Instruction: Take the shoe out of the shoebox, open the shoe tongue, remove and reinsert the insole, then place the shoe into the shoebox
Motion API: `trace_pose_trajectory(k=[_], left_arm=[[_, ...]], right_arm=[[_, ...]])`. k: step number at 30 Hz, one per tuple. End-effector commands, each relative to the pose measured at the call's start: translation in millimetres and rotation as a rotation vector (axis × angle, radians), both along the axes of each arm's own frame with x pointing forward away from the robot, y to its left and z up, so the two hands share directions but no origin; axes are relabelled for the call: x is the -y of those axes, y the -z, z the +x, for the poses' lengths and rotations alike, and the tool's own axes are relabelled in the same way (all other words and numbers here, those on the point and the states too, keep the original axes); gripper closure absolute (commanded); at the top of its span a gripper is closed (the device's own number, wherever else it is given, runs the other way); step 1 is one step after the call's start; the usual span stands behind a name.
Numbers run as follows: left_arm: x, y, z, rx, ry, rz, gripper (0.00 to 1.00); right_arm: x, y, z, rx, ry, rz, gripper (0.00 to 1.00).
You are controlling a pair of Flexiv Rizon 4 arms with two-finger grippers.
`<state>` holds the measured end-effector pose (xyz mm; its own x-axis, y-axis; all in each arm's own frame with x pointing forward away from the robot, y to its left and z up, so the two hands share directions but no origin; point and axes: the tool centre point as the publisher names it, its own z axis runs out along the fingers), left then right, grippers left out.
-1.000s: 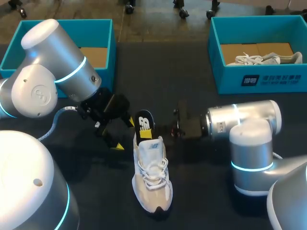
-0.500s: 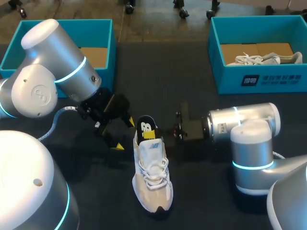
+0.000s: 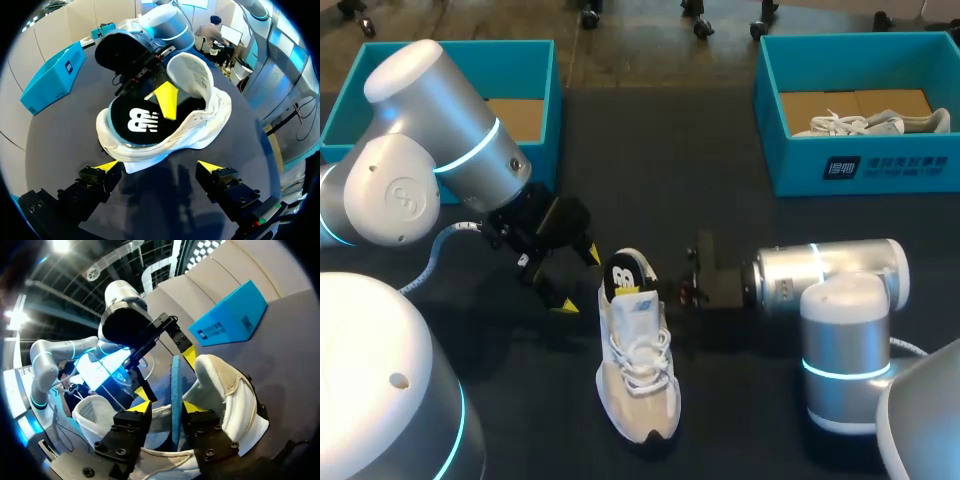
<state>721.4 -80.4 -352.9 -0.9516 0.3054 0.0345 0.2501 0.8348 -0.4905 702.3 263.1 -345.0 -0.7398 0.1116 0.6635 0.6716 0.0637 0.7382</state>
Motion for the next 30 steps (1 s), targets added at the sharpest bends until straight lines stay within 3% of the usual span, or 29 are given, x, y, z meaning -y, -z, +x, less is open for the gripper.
trace_pose_trajectory(k=[1,8,10,11,12,24,30], left_arm=[[0,1,-0.4,0.001,0.0,-0.001,0.0],[0,1,-0.4,0.001,0.0,-0.001,0.0],[0,1,-0.4,0.001,0.0,-0.001,0.0],[0,1,-0.4,0.001,0.0,-0.001,0.0],[0,1,-0.4,0.001,0.0,-0.001,0.0],[0,1,-0.4,0.001,0.0,-0.001,0.0],[0,1,-0.4,0.001,0.0,-0.001,0.0]], right_arm=[[-3,-5,10.2,0.005,-0.019,-0.017,0.55],[-4,-13,25.0,0.003,-0.031,-0.028,0.62],[-5,-13,28.2,-0.004,-0.027,-0.036,0.79],[-5,-13,29.3,-0.007,-0.026,-0.04,0.98],[-5,-12,29.9,-0.014,-0.025,-0.044,1.0],[-1,18,11.6,-0.141,0.013,-0.063,1.0],[-3,13,3.9,-0.12,0.02,-0.065,1.0]])
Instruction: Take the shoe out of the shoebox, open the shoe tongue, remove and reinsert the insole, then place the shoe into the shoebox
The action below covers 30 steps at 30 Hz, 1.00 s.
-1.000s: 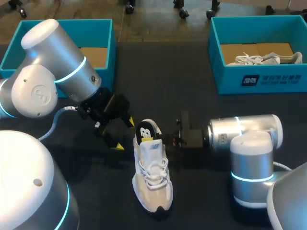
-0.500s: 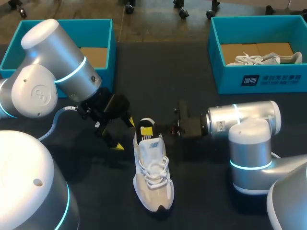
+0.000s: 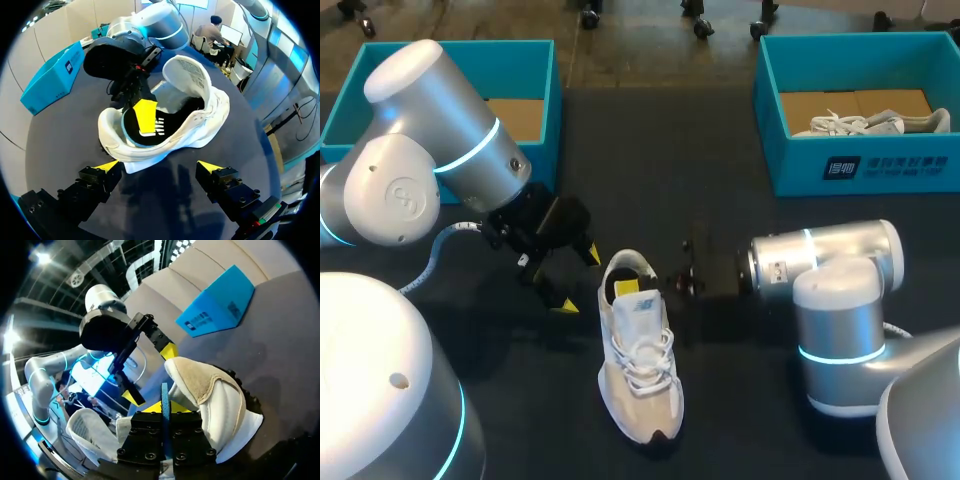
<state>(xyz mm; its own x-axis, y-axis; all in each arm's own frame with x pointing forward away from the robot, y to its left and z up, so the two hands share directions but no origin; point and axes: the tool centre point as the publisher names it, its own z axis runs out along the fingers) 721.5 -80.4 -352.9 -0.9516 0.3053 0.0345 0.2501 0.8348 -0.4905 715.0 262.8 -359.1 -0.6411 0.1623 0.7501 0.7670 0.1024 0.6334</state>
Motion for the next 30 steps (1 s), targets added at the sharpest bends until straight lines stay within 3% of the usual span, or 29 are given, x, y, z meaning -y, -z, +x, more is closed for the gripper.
trace_pose_trajectory(k=[1,4,8,30], left_arm=[[0,1,-0.4,0.001,0.0,-0.001,0.0],[0,1,-0.4,0.001,0.0,-0.001,0.0],[0,1,-0.4,0.001,0.0,-0.001,0.0],[-3,-6,1.7,-0.006,0.002,0.014,0.0]], right_arm=[[-3,-4,-9.0,0.025,0.01,-0.004,0.88],[-5,-12,-8.1,0.045,0.001,-0.016,0.69],[-7,-23,-4.7,0.064,-0.013,-0.04,0.6],[2,-51,4.2,0.116,-0.065,-0.119,0.58]])
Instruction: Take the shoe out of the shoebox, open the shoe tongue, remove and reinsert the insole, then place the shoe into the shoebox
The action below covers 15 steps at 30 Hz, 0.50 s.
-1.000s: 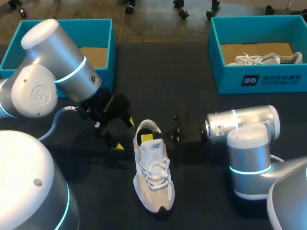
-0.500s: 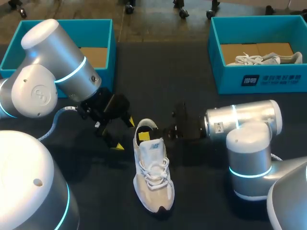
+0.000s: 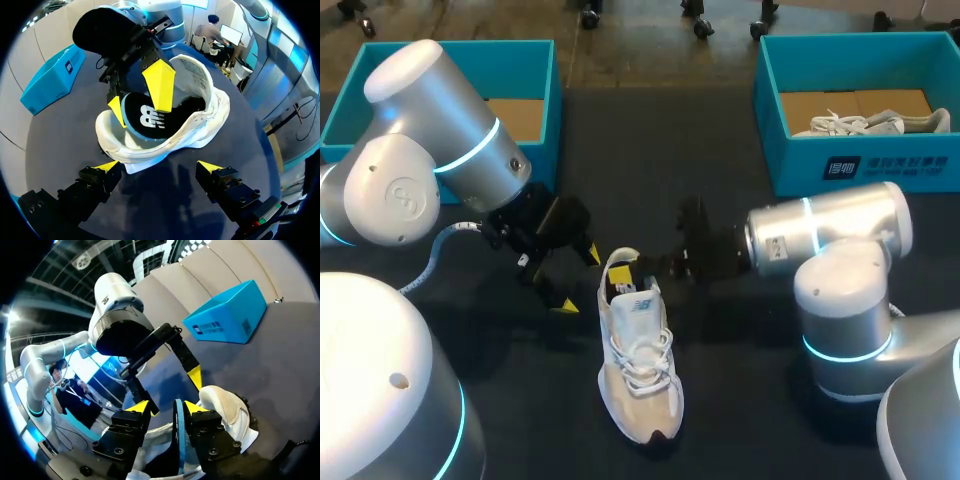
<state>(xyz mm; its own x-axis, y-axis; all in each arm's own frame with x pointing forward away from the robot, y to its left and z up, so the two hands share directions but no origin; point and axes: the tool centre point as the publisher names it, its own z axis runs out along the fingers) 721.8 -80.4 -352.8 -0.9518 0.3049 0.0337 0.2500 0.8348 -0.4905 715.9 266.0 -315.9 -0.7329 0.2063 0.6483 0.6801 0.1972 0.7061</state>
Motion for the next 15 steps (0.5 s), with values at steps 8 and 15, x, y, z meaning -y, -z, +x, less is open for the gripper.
trace_pose_trajectory(k=[8,15], left_arm=[[-19,-26,2.6,-0.015,0.022,0.047,0.0],[-34,-33,3.8,-0.02,-0.028,0.089,0.0]], right_arm=[[15,-21,15.1,-0.023,-0.055,-0.064,0.58],[26,-29,29.5,-0.084,-0.122,-0.083,0.58]])
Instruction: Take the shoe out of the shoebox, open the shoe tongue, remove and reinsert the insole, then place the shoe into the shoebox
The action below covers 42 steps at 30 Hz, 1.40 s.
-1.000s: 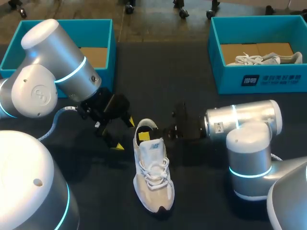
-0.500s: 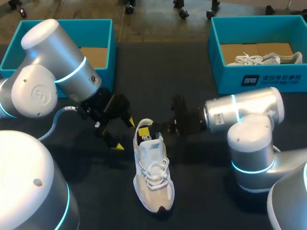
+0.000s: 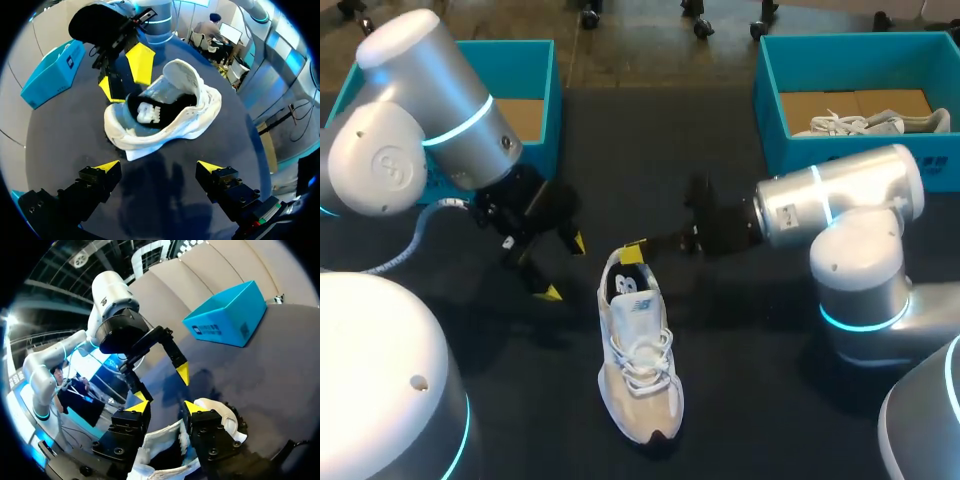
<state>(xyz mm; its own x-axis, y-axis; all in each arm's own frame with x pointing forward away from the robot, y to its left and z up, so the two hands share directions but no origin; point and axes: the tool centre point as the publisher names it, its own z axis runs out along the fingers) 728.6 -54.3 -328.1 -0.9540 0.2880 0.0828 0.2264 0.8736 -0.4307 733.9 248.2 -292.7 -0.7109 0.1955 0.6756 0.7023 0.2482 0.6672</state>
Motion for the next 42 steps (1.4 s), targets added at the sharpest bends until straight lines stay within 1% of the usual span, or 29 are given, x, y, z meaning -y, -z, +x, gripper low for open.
trace_pose_trajectory(k=[1,5,7,10,13,16,17,19,21,22,23,25,26,27,29,33,34,35,36,38,39,41,42], left_arm=[[-11,-9,-2.1,-0.001,-0.019,0.013,0.0],[-22,-13,2.3,-0.018,-0.056,0.024,0.0],[-29,-15,5.8,-0.033,-0.067,0.029,0.0],[-40,-18,12.5,-0.054,-0.087,0.038,0.0],[-50,-24,19.6,-0.063,-0.089,0.053,0.0],[-61,-29,30.0,-0.079,-0.102,0.053,0.0],[-65,-31,33.6,-0.094,-0.092,0.047,0.0],[-71,-33,38.1,-0.099,-0.084,0.047,0.0],[-79,-37,44.9,-0.11,-0.064,0.049,0.0],[-82,-38,47.8,-0.114,-0.068,0.047,0.0],[-87,-40,52.9,-0.119,-0.071,0.047,0.0],[-95,-43,57.8,-0.126,-0.037,0.071,0.0],[-96,-43,59.0,-0.123,-0.037,0.081,0.0],[-96,-43,59.0,-0.123,-0.037,0.081,0.0],[-96,-43,59.0,-0.123,-0.037,0.081,0.0],[-96,-43,59.0,-0.123,-0.037,0.081,0.0],[-96,-43,59.0,-0.123,-0.037,0.081,0.0],[-96,-43,59.0,-0.123,-0.037,0.081,0.0],[-96,-43,59.0,-0.123,-0.037,0.081,0.0],[-96,-43,59.0,-0.123,-0.037,0.081,0.0],[-96,-43,59.0,-0.123,-0.037,0.081,0.0],[-96,-43,59.0,-0.123,-0.037,0.081,0.0],[-96,-43,59.0,-0.123,-0.037,0.081,0.0]], right_arm=[[11,-7,14.0,-0.05,-0.088,-0.06,0.58],[21,-13,24.6,-0.124,-0.137,-0.093,0.59],[27,-16,28.8,-0.148,-0.151,-0.106,0.6],[38,-23,37.4,-0.199,-0.191,-0.143,0.58],[46,-28,48.2,-0.242,-0.196,-0.212,0.59],[52,-33,57.8,-0.264,-0.186,-0.286,0.6],[54,-34,61.5,-0.266,-0.16,-0.325,0.59],[56,-37,66.9,-0.288,-0.164,-0.366,0.59],[58,-38,74.2,-0.306,-0.129,-0.453,0.57],[58,-38,75.8,-0.309,-0.118,-0.474,0.57],[59,-38,80.6,-0.318,-0.082,-0.527,0.58],[59,-39,85.6,-0.325,-0.039,-0.587,0.6],[59,-39,86.0,-0.328,-0.032,-0.6,0.6],[59,-40,86.6,-0.336,-0.014,-0.643,0.62],[58,-43,88.8,-0.342,0.031,-0.697,0.62],[54,-50,91.9,-0.354,0.112,-0.768,0.63],[53,-53,93.2,-0.353,0.131,-0.776,0.77],[53,-55,93.4,-0.358,0.152,-0.787,0.95],[52,-56,92.1,-0.368,0.166,-0.798,1.0],[50,-61,90.9,-0.369,0.238,-0.815,1.0],[49,-64,89.3,-0.369,0.266,-0.796,1.0],[45,-72,80.4,-0.32,0.374,-0.693,1.0],[45,-72,80.4,-0.32,0.374,-0.693,1.0]])
